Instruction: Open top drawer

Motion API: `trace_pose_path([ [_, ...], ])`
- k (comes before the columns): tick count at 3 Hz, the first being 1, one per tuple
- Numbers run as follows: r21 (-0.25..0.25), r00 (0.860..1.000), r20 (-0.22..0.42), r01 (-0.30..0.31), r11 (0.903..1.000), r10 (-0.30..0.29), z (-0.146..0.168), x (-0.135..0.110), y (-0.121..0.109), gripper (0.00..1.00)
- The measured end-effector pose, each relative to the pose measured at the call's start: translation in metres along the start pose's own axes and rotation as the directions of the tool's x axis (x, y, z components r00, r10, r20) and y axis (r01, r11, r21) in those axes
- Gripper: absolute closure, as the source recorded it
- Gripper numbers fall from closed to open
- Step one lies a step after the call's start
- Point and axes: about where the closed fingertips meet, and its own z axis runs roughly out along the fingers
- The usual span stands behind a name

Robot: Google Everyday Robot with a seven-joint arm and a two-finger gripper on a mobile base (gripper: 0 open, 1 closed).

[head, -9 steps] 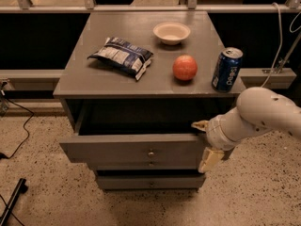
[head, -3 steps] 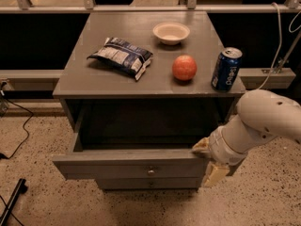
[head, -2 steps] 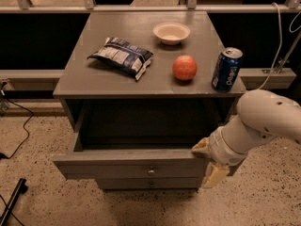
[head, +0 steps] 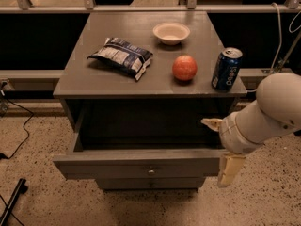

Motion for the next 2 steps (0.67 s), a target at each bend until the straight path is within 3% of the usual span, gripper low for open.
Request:
trace_pose_path([
  [1,0.054,1.0,-0.008,0.017,0.9984,-0.016,-0.01,0.004,-0.023,0.0],
  [2,0.09,1.0,-0.016,0.028,0.9955,-0.027,0.006,0.011,-0.062,0.26],
])
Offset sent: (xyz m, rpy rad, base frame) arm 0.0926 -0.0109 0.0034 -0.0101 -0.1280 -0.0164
